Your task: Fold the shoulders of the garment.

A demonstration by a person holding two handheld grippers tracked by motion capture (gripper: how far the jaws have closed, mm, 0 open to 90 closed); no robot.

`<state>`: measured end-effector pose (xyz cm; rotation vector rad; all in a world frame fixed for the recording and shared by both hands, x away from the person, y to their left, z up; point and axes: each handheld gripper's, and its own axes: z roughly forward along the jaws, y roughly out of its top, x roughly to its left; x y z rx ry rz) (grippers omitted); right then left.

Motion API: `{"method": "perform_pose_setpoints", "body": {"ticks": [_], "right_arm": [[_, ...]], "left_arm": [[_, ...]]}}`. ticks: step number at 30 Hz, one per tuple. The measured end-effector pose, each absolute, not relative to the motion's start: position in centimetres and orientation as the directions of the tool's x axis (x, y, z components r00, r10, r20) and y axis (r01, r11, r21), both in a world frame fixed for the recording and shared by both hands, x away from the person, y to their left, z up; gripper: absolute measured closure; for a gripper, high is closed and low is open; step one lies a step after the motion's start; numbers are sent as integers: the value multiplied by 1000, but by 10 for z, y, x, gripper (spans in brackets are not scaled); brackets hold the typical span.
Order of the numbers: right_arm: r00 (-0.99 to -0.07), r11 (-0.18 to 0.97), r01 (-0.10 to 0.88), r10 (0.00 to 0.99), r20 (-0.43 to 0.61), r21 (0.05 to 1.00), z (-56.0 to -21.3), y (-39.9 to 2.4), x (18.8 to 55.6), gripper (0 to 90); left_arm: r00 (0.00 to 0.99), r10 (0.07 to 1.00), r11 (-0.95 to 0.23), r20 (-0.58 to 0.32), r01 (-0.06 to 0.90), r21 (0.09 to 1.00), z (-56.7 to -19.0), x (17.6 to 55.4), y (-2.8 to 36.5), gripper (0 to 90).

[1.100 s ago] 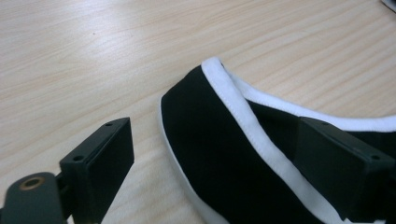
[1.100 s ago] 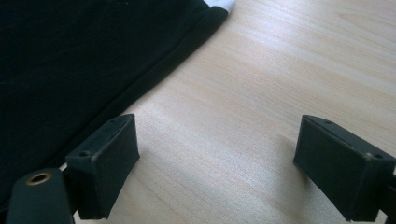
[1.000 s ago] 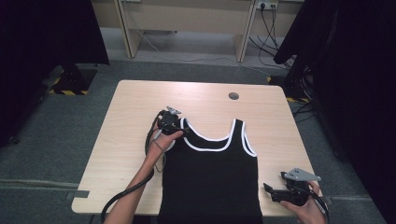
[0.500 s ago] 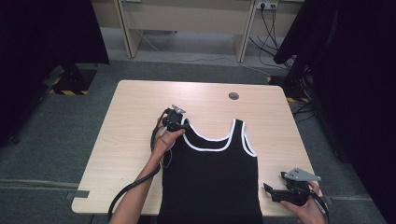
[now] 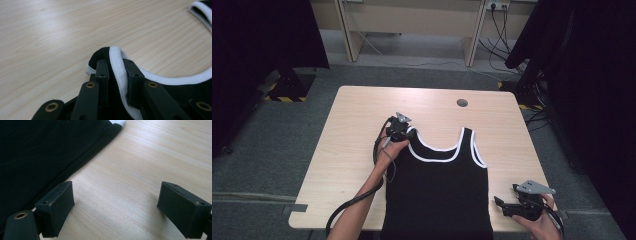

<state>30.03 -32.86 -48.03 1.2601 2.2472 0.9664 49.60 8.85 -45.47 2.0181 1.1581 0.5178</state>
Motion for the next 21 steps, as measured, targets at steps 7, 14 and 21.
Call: {"method": "perform_pose_setpoints", "body": {"ticks": [7, 14, 21], "right_arm": [[-521, 359, 586, 853, -1, 726, -480, -329, 300, 141], [-521, 359, 586, 854, -1, 726, -480, -329, 300, 141], [-521, 359, 586, 854, -1, 727, -480, -329, 300, 141]], "left_arm": [[545, 838, -311, -35, 529, 790, -441, 477, 88, 753], [573, 819, -326, -23, 497, 804, -427, 455, 85, 741], [590, 807, -329, -17, 473, 817, -417, 432, 84, 746]]}}
